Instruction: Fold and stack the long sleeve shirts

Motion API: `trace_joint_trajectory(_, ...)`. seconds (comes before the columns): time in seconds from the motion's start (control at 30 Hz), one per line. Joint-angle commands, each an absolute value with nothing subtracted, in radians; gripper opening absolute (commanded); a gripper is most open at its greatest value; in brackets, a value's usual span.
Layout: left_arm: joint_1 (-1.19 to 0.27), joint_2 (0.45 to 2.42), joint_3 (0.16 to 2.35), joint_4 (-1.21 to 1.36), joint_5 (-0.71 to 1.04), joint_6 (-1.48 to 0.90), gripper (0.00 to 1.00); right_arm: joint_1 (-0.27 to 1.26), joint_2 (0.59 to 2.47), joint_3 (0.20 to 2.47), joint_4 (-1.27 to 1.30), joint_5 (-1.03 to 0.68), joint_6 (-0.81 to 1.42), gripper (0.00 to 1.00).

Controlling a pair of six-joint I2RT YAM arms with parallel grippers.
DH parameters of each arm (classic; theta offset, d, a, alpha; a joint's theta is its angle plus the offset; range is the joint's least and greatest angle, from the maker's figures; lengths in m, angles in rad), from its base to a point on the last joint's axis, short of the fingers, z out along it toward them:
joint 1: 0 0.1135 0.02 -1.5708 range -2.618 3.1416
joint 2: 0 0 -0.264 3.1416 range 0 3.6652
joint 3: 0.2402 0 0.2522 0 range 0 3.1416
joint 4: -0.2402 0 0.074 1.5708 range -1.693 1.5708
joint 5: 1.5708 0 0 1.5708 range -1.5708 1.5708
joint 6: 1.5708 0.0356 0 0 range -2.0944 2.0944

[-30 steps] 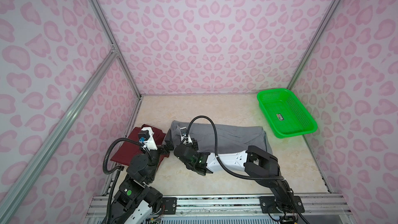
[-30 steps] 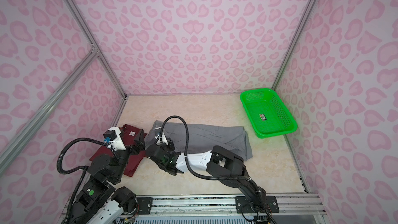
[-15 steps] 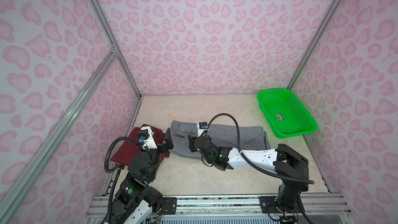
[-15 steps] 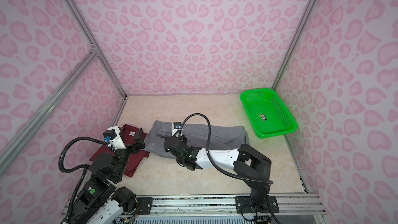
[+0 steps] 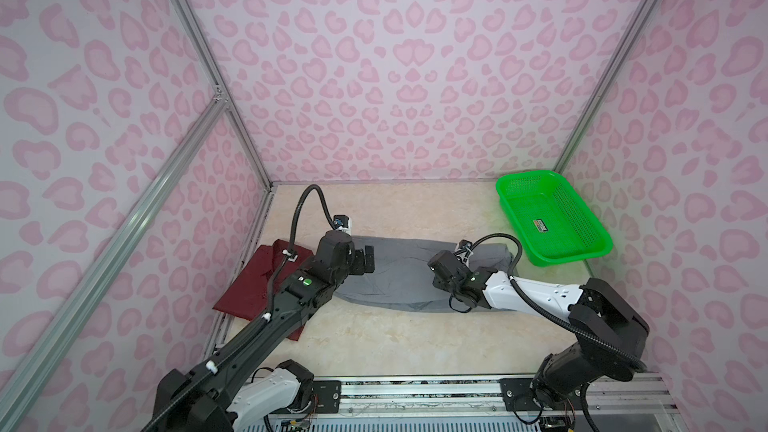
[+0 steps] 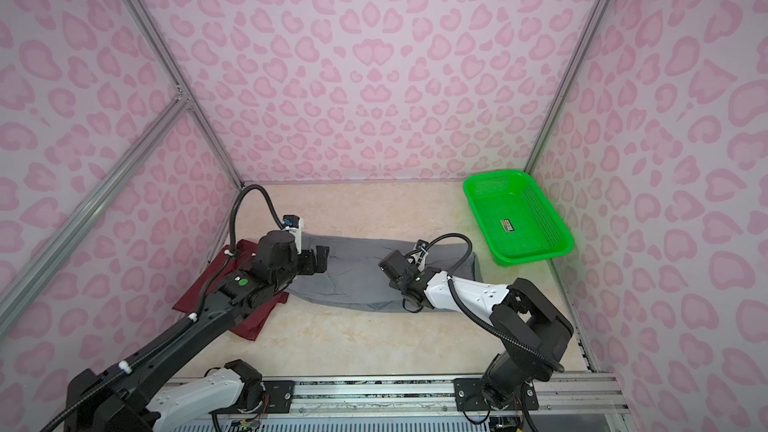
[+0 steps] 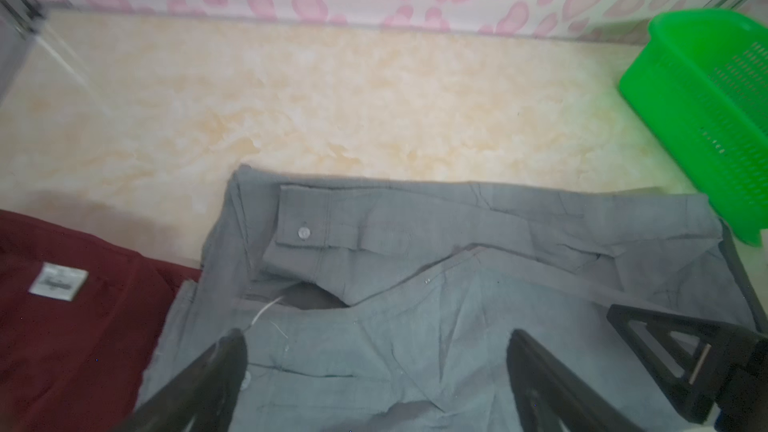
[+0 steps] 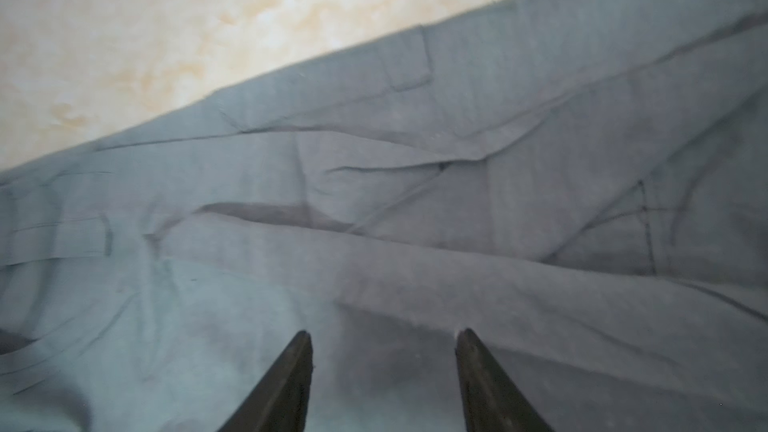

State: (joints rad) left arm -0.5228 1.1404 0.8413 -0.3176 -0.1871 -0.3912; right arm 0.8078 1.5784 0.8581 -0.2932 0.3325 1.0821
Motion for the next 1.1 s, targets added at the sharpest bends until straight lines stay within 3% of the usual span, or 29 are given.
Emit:
trace_joint_trajectory(0.0,-0.522,1.262,0.88,-0.406,-0.123,-0.52,1.0,0.777,1.602,0.83,-0.31,0.274,1.12,0.56)
trace_joint_trajectory(0.27,-0.523,1.525,0.848,-0.38,0.001,-0.696,0.97,0.6,1.741,0.835,-0.246,0.137,1.036,0.54)
trace_joint_trajectory(0.57,-0.567,1.574,0.759,-0.329,0.085,-0.84,0.96,0.493,1.944,1.085,-0.275,0.115,0.858,0.53)
trace_joint_trajectory(0.83,-0.742,1.503,0.657,-0.263,0.052,-1.103,0.96,0.401,2.152,1.35,-0.317,0.041,0.756,0.52)
trace_joint_trajectory(1.07,-1.014,1.384,0.645,-0.173,-0.099,-1.405,0.99,0.388,2.264,1.592,-0.41,0.027,0.6,0.52)
